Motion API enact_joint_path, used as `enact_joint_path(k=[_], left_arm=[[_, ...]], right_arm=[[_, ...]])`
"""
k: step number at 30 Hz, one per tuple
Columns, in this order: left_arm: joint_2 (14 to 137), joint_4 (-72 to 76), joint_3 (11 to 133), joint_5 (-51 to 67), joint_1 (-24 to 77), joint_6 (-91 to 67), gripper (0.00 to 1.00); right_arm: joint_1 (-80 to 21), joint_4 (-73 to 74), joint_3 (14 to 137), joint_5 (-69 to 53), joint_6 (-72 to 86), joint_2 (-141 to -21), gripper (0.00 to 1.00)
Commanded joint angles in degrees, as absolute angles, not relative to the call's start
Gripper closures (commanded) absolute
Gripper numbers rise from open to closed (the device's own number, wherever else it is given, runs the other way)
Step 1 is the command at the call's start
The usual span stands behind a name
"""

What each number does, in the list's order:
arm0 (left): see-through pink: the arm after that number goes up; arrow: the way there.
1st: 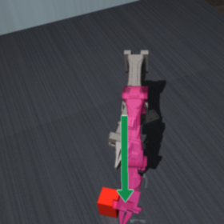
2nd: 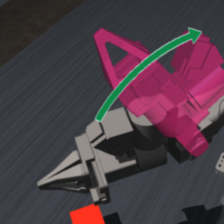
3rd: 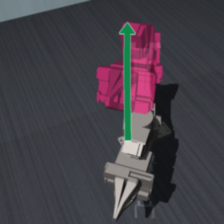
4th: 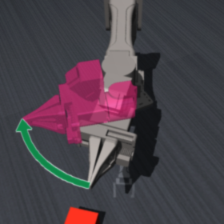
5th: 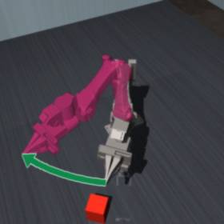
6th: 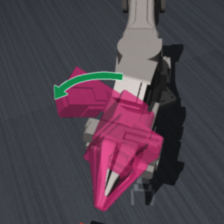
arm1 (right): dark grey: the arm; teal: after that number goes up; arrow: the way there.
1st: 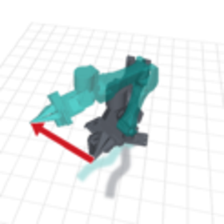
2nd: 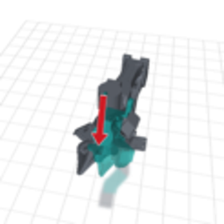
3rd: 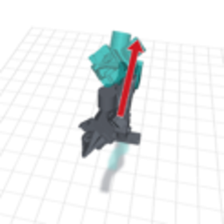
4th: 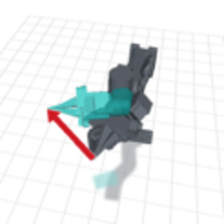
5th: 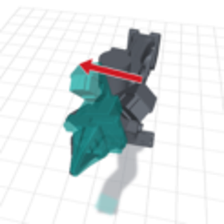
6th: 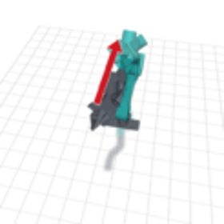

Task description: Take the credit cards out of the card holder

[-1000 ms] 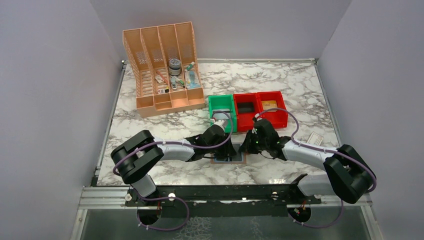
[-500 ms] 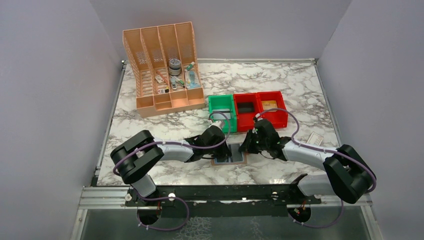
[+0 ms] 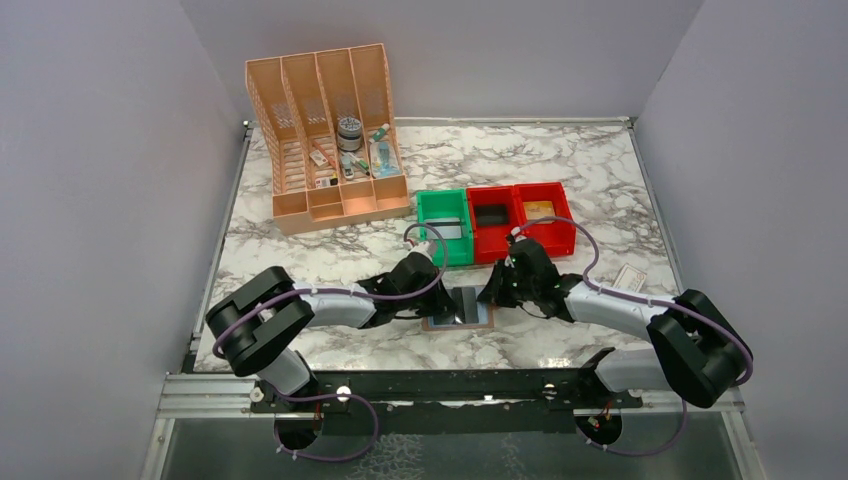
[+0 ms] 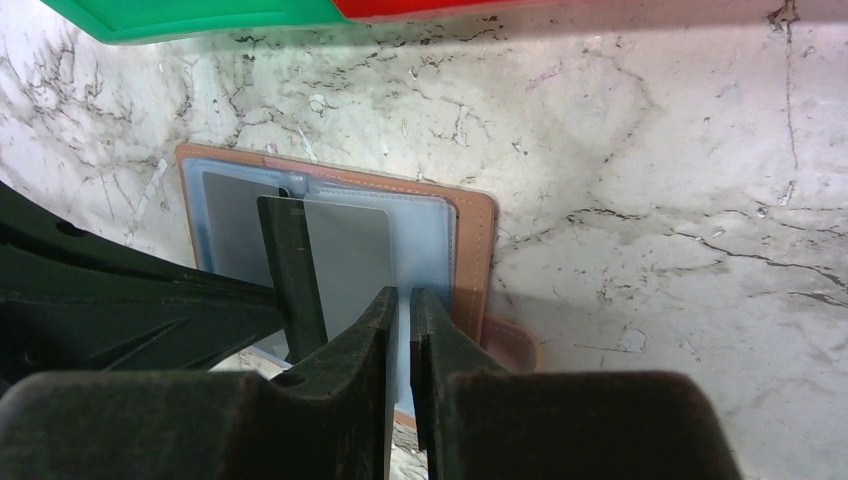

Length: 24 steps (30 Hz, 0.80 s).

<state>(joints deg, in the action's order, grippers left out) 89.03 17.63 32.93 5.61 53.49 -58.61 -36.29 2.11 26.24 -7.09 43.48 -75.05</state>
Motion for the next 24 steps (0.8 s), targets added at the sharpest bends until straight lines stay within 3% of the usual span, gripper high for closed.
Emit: enact_joint_path(k=[1,13,19,24], left_arm=[[86.8,18.0,31.9,6.0,52.9,-58.9,1.00],[86.7,17.7,32.5,6.5,52.8,-57.9,1.00],[87.7,17.8,33.4,7.1,52.8,-57.8,1.00],[87.7,18.3,33.5,7.1,52.7,-58.3,0.86]], right_arm=[[-36.2,6.0,24.9,-6.2,42.8,-75.1,0.88],[-36.2,0.4,26.0,-16.3,41.1,-71.1,0.87],[-36.2,3.7,25.5,-8.4,41.4,-77.5,0.87],[-36.2,1.7,23.2,-9.6,42.1,-79.2,0.87]])
